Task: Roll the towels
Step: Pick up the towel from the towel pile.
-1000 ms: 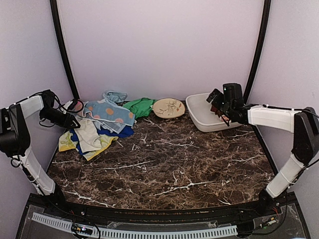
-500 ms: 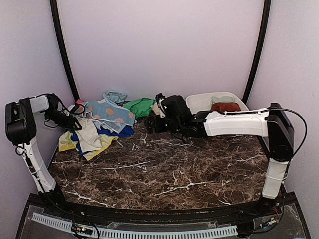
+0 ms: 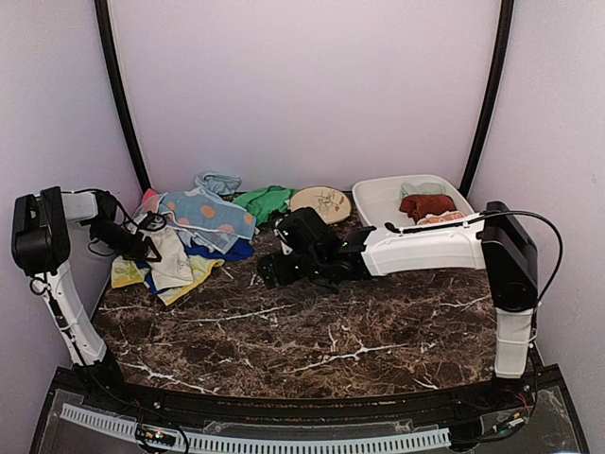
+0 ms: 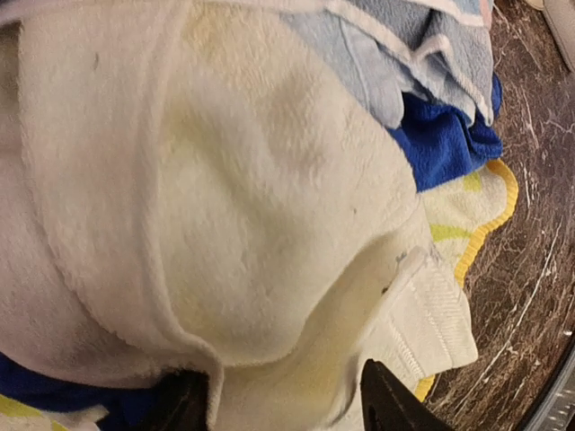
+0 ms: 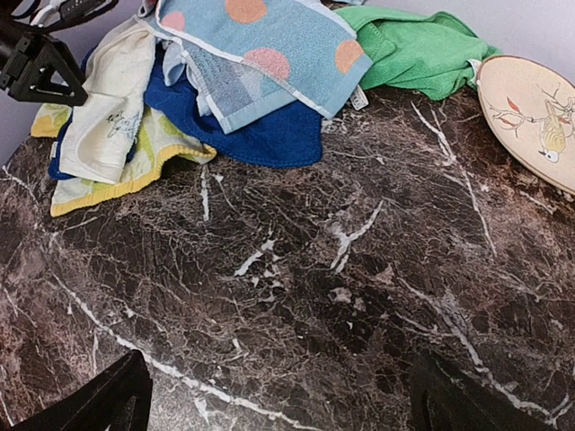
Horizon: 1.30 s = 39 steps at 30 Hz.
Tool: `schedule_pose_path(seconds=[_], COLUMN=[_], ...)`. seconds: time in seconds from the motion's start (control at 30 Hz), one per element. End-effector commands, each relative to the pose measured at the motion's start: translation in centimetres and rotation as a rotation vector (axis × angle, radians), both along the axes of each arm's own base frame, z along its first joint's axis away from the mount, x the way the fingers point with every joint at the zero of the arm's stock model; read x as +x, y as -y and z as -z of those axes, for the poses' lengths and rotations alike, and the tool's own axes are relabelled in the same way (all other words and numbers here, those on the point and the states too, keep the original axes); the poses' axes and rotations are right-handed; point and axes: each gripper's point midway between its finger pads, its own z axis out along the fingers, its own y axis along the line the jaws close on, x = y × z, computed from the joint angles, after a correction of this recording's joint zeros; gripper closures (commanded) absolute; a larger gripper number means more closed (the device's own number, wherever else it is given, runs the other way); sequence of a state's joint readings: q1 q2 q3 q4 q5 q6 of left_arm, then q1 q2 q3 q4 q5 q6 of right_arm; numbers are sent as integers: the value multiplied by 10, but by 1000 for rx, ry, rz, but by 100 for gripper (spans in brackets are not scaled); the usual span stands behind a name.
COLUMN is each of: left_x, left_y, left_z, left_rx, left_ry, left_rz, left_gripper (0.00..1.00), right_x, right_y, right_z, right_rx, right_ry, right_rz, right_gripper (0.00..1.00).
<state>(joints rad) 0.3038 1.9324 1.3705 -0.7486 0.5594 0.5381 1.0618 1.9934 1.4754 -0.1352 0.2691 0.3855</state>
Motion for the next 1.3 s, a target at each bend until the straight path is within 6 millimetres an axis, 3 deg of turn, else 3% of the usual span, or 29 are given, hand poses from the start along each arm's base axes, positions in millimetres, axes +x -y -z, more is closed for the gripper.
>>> schedule_pose_path(seconds=[0.0, 0.1, 0.27, 0.37, 0.4, 0.47, 0.63, 0.77, 0.93, 1.07, 1.27], left_x=[-24, -25, -10, -5, -5, -7, -23, -32, -49, -67, -92], left_y=[6, 16, 36, 48, 53, 58, 69, 100, 164, 197, 232], left_z=[-13, -12, -20, -28, -31, -39, -65, -121, -220, -288, -354], left_rx=[16, -27, -76, -82, -79, -76, -92, -172, -309, -372, -400], left_ry=[25, 20, 30, 23, 22, 29, 51, 113, 257, 378, 507], left_rz=[20, 20, 34, 56, 68, 85, 125, 194, 365, 455, 555], left_gripper=[43, 47, 48, 69, 83, 97, 100, 100, 100, 100, 100], right_x=[-1, -5, -14, -17, -17, -18, -17, -16, -12, -11, -18], right_y=[-6, -6, -4, 1, 3, 6, 7, 6, 16, 34, 58], right_z=[-8, -2, 6, 6, 8, 9, 7, -2, -27, -49, -82], right_rx=[1, 3, -16, -25, -28, -33, -34, -36, -31, -18, 32], right_ry=[27, 13, 1, 2, 0, 0, 7, 26, 81, 133, 182], right_rz=[-8, -12, -18, -10, -5, -1, 1, -8, 18, 53, 74], right_gripper=[0, 0, 0, 0, 0, 0, 0, 0, 0, 0, 0])
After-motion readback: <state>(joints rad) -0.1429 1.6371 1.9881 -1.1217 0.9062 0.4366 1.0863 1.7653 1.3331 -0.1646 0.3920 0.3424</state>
